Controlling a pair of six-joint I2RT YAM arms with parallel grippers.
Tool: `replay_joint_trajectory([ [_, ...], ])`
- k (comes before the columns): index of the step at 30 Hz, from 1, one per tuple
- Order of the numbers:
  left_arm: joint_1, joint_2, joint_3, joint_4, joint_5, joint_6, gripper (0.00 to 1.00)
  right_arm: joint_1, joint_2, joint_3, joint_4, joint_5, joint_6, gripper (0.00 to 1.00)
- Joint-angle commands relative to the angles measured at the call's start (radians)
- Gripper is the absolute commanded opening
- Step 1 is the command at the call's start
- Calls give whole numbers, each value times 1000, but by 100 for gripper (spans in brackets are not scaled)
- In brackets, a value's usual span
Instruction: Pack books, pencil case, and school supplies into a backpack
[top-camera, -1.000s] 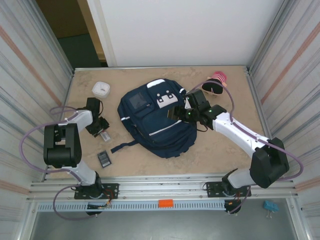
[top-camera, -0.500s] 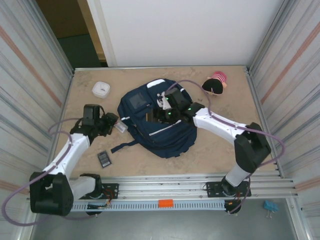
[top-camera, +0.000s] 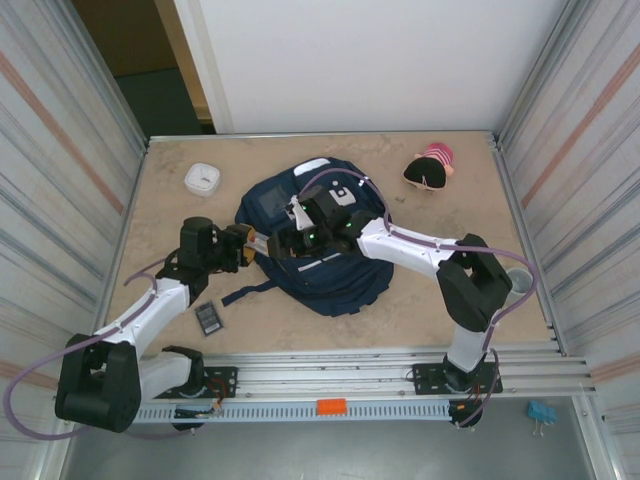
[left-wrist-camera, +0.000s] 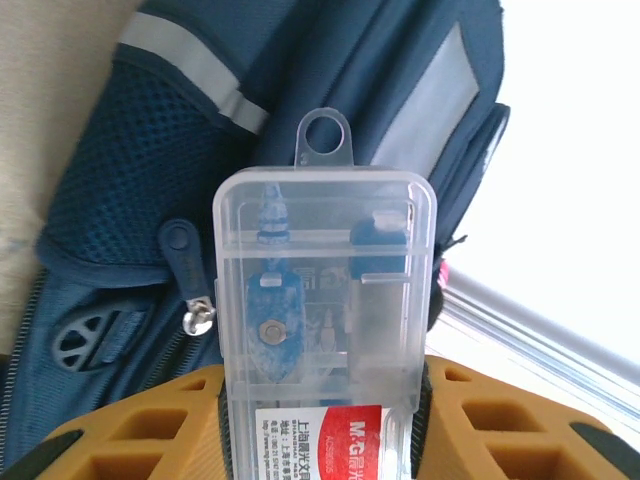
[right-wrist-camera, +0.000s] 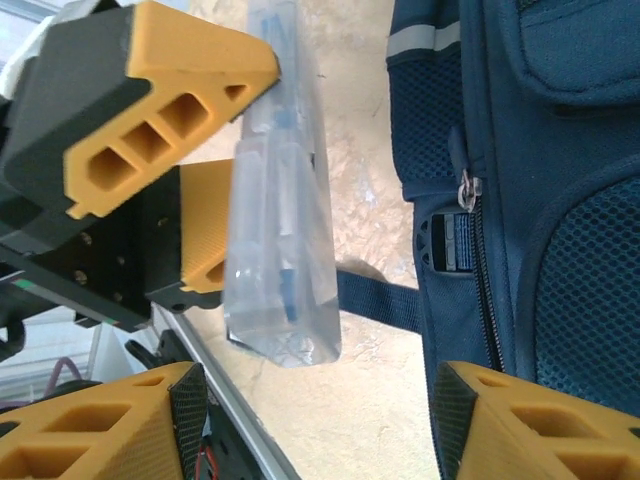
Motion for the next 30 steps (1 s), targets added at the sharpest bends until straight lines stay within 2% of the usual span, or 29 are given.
replay_joint_trajectory([
  [1, -11, 0, 5, 65, 35, -64, 38, 2, 24, 37, -17, 31, -15, 61],
  [5, -17, -1, 5, 77, 48, -77, 38, 2, 51, 63, 5, 9, -17, 57],
  [8, -21, -2, 2, 87, 57, -81, 38, 1, 62, 75, 17, 12, -18, 48],
  [13, -37, -10, -4, 89, 56, -90, 39, -14, 61, 80, 29, -5, -27, 19],
  [15, -40, -13, 1, 66, 62, -68, 43, -28, 34, 47, 48, -10, -18, 13],
  [20, -52, -31, 100, -167, 3, 132, 66, -102, -109, -114, 130, -1, 42, 9],
  [23, -75, -22, 164, -262, -54, 254, 75, -179, -226, -224, 123, 9, 49, 9],
  [28, -137, 58, 254, -315, -107, 428, 79, -364, -423, -353, 53, -42, 41, 11],
  [30, -192, 111, 321, -367, -170, 569, 79, -459, -487, -384, 0, -87, 22, 11],
])
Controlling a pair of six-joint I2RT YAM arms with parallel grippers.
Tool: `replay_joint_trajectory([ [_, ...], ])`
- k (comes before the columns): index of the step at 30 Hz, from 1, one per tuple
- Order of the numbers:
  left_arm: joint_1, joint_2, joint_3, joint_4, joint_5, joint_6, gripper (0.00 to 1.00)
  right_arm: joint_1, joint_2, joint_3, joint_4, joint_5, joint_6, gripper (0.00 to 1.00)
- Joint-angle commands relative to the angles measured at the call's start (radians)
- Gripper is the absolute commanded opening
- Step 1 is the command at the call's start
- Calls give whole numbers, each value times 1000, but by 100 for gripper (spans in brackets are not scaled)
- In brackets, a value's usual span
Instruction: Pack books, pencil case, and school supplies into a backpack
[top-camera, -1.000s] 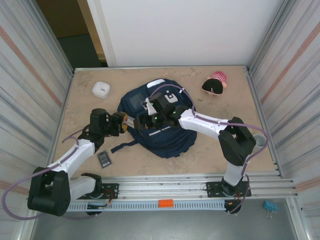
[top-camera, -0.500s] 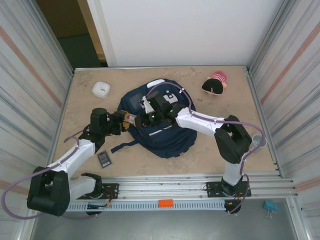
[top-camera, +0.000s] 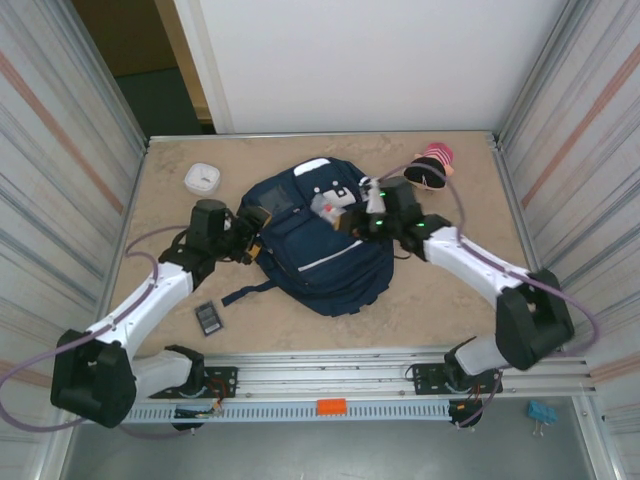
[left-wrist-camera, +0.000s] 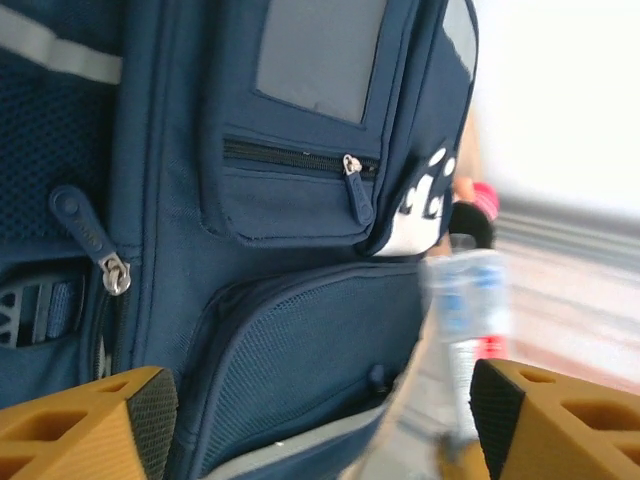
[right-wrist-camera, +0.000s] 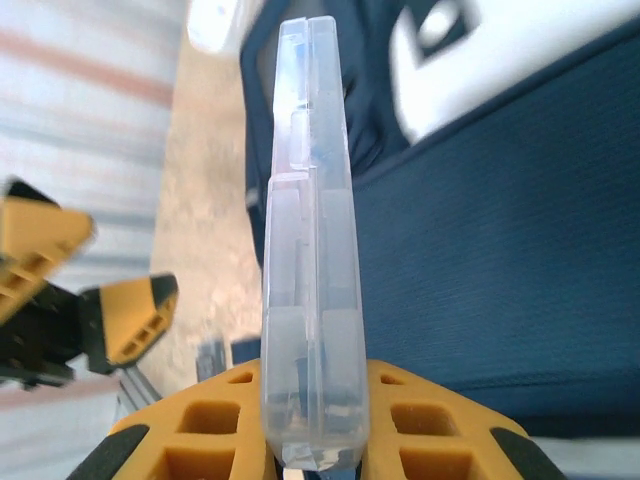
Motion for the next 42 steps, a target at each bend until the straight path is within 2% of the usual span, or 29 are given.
replay_joint_trajectory([
  [1, -86, 72, 112, -134, -133, 311, 79, -113, -99, -39, -82, -81, -21, 12],
  [4, -214, 161, 223, -193, -271, 584, 76, -246, -159, -51, -160, -157, -49, 12],
  [9, -401, 311, 375, -223, -382, 987, 73, -423, -236, -86, -236, -230, -79, 13],
  [11, -464, 369, 417, -218, -398, 1122, 74, -474, -256, -107, -248, -248, -81, 13],
  [14, -515, 460, 464, -222, -397, 1222, 77, -526, -284, -136, -264, -256, -82, 13],
  [23, -552, 592, 523, -236, -366, 1297, 85, -550, -328, -165, -310, -233, -97, 13],
  [28, -553, 651, 541, -236, -424, 1290, 85, -550, -324, -168, -310, -237, -97, 13],
  [34, -575, 619, 521, -186, -243, 1355, 90, -549, -333, -171, -320, -226, -102, 13],
  [40, -584, 640, 515, -187, -295, 1353, 91, -550, -334, -178, -310, -231, -93, 13],
  [42, -586, 659, 522, -204, -356, 1342, 91, -549, -337, -178, -310, -232, -93, 14],
])
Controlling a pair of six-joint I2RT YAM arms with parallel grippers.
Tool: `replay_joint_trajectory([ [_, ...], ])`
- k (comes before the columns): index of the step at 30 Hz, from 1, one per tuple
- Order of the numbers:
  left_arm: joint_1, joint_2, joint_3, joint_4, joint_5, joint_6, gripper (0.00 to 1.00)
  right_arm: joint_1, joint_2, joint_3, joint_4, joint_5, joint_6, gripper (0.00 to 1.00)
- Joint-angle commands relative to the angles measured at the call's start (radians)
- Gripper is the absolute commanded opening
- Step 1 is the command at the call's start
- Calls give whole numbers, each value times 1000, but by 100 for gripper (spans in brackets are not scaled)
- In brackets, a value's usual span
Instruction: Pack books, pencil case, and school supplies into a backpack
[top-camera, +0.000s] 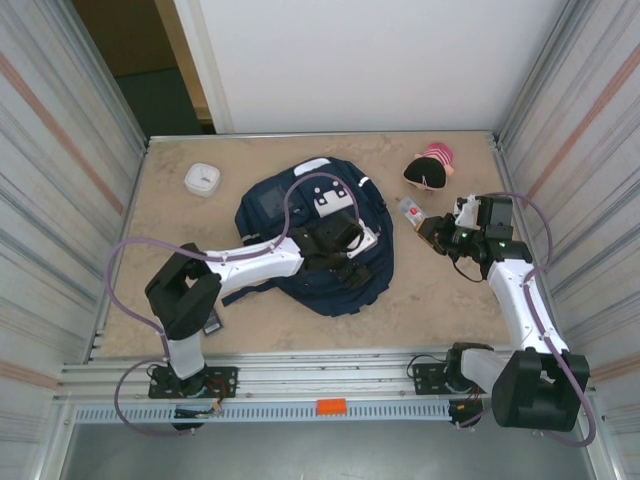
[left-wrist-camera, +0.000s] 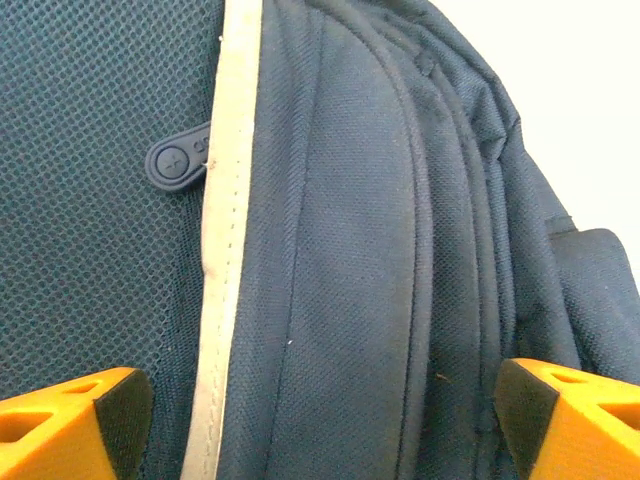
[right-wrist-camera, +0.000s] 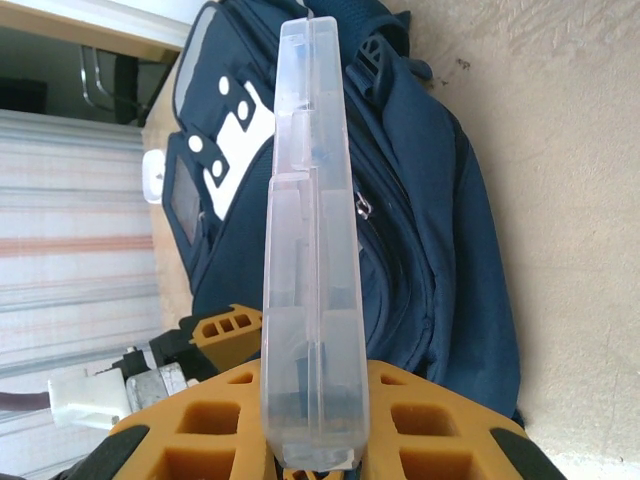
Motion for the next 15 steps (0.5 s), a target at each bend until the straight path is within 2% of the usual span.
replay_joint_trajectory([
  [1, 1, 29, 12, -35, -75, 13, 91, -6, -30, -13, -5, -15, -16, 14],
  [3, 2, 42, 15, -41, -159, 3, 89, -6, -32, -12, -6, -15, -16, 14],
  [4, 1, 45, 18, -43, -201, 2, 81, -6, -33, -15, -9, -15, -17, 14],
  [7, 1, 30, 24, -44, -294, -13, 50, -6, -41, -18, -14, -8, -18, 13],
  [9, 2, -1, 34, -47, -299, -6, 38, -6, -48, -21, -21, 3, -19, 13],
  [12, 1, -76, 63, -55, -250, 5, 19, -7, -61, -19, -46, 40, -19, 13],
  [15, 12, -156, 98, -51, -193, -14, 10, -8, -73, -26, -63, 67, -21, 14],
])
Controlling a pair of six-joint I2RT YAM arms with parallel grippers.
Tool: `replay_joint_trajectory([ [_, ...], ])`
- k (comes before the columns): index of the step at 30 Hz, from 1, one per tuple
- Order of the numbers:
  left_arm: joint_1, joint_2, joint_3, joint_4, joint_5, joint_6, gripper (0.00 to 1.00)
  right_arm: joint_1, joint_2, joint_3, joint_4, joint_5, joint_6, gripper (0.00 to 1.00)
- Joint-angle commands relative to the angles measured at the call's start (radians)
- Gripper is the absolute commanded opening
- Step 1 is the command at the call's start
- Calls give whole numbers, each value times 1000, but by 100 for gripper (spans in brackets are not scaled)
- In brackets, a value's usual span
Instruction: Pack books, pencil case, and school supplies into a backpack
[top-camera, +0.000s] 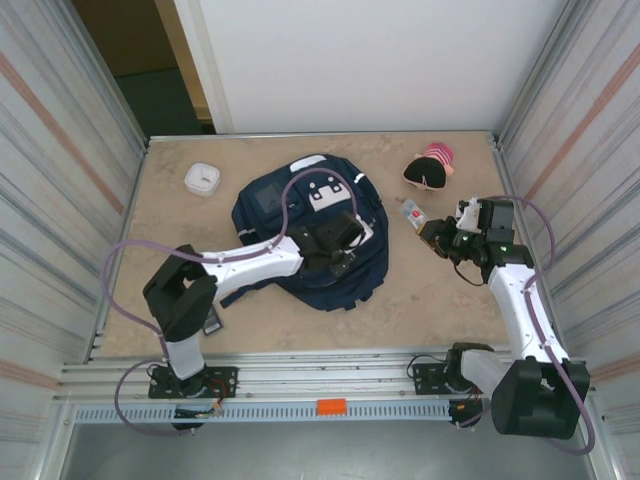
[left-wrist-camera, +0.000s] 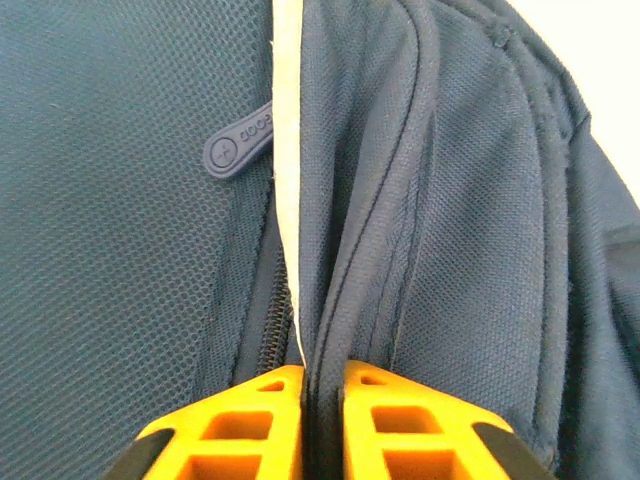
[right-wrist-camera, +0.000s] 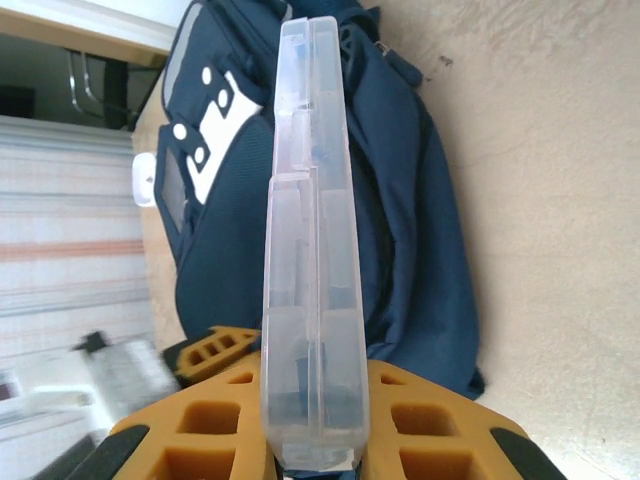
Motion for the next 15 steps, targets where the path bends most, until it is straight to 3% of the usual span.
replay_joint_trajectory([
  [1, 29, -149, 73, 14, 8, -45, 6, -8, -30, -19, -31, 29, -20, 14],
  [3, 61, -194, 63, 47, 25, -122, 0, -4, -25, -28, -24, 12, -8, 14],
  [7, 124, -249, 48, 88, 105, -180, 0, 48, -38, -54, 27, -29, 36, 15],
  [11, 178, -268, 52, 115, 193, -199, 0, 180, -38, -75, 107, -41, 106, 16],
  [15, 235, -276, 60, 146, 283, -249, 0, 356, 17, -107, 264, 32, 217, 16],
])
